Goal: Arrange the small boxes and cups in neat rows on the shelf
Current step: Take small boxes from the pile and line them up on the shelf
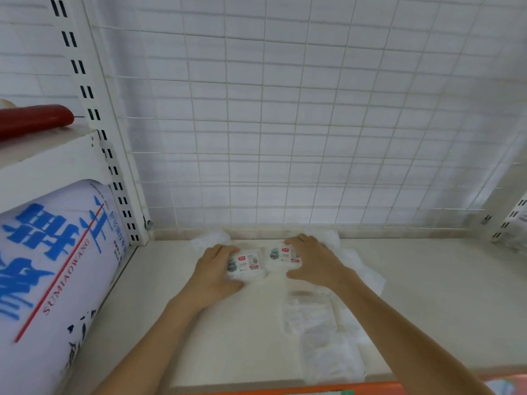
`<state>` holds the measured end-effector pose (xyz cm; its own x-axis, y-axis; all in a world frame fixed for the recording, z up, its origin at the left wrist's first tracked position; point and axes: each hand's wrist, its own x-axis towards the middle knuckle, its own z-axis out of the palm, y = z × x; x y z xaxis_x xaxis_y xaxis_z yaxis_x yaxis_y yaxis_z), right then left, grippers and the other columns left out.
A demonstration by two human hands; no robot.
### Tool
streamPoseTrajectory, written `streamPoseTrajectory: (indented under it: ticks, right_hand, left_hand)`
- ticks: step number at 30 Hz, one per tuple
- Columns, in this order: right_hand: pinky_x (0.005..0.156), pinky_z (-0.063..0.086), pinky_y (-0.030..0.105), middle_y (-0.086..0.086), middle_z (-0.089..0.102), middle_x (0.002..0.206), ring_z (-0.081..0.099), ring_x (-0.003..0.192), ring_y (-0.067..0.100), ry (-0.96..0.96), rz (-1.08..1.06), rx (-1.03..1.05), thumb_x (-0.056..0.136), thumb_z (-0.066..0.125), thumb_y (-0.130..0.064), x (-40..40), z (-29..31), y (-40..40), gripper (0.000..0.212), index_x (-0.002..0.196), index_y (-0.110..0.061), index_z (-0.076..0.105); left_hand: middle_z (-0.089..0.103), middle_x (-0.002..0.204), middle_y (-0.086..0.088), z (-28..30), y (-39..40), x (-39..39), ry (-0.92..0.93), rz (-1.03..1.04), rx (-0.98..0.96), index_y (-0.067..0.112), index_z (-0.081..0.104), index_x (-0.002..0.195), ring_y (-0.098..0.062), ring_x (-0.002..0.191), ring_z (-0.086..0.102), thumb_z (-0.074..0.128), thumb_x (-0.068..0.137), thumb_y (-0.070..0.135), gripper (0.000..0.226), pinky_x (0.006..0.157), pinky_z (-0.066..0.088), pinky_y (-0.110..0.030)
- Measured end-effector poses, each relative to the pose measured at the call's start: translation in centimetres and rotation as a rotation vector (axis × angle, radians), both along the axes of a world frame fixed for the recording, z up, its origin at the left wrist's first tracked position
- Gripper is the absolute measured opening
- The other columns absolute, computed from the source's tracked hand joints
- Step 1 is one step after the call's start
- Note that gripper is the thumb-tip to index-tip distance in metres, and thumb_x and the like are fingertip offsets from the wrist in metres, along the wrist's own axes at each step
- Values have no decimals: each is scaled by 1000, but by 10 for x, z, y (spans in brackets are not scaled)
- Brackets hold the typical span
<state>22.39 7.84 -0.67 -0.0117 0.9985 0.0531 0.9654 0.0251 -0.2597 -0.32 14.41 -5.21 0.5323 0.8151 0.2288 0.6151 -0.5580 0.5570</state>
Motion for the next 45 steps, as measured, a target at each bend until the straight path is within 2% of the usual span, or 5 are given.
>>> streamPoseTrajectory:
  ticks: [3, 13, 32, 37, 45]
  right_hand:
    - [97, 34, 27, -5, 41, 127, 36, 117, 15, -20, 12, 170, 79, 66, -29, 6, 16, -21, 65, 136, -22, 35]
    - [91, 33, 20, -8, 34, 119, 26, 106, 7, 65, -175, 416, 74, 72, -21, 86, 37, -180, 66, 132, -21, 41]
    - [96, 28, 18, -5, 35, 123, 30, 124, 16, 197, -890, 197, 71, 75, -26, 193, -38, -553, 75, 136, -22, 39]
    - [91, 24, 13, -15, 29, 117, 29, 121, 11, 223, -1011, 221, 60, 59, -41, 219, -50, -607, 80, 136, -26, 38]
    - [88, 26, 0, -32, 21, 110, 22, 112, 2, 174, -1050, 267, 62, 61, -45, 332, -48, -626, 76, 134, -32, 39]
  left_hand:
    - [44, 121, 3, 16, -8, 4, -71, -29, 86, 18, 42, 129, -15, 113, 37, 74, 67, 32, 71, 89, 28, -21]
    - [40, 116, 18, 70, -93, 84, -186, -342, 148, 32, 42, 123, 1, 109, 30, 62, 60, 51, 68, 92, 26, -8]
    - [37, 118, 12, 7, -355, 344, -63, -909, -18, 21, 44, 129, -4, 116, 33, 65, 61, 54, 78, 91, 18, -4]
    - [43, 114, 8, -3, -407, 409, 4, -1059, -14, 15, 47, 127, -4, 107, 36, 77, 70, 31, 67, 84, 24, 1]
    - [42, 116, 9, 7, -424, 540, -70, -1081, -1, 20, 43, 133, -4, 110, 39, 75, 71, 35, 71, 86, 31, -6]
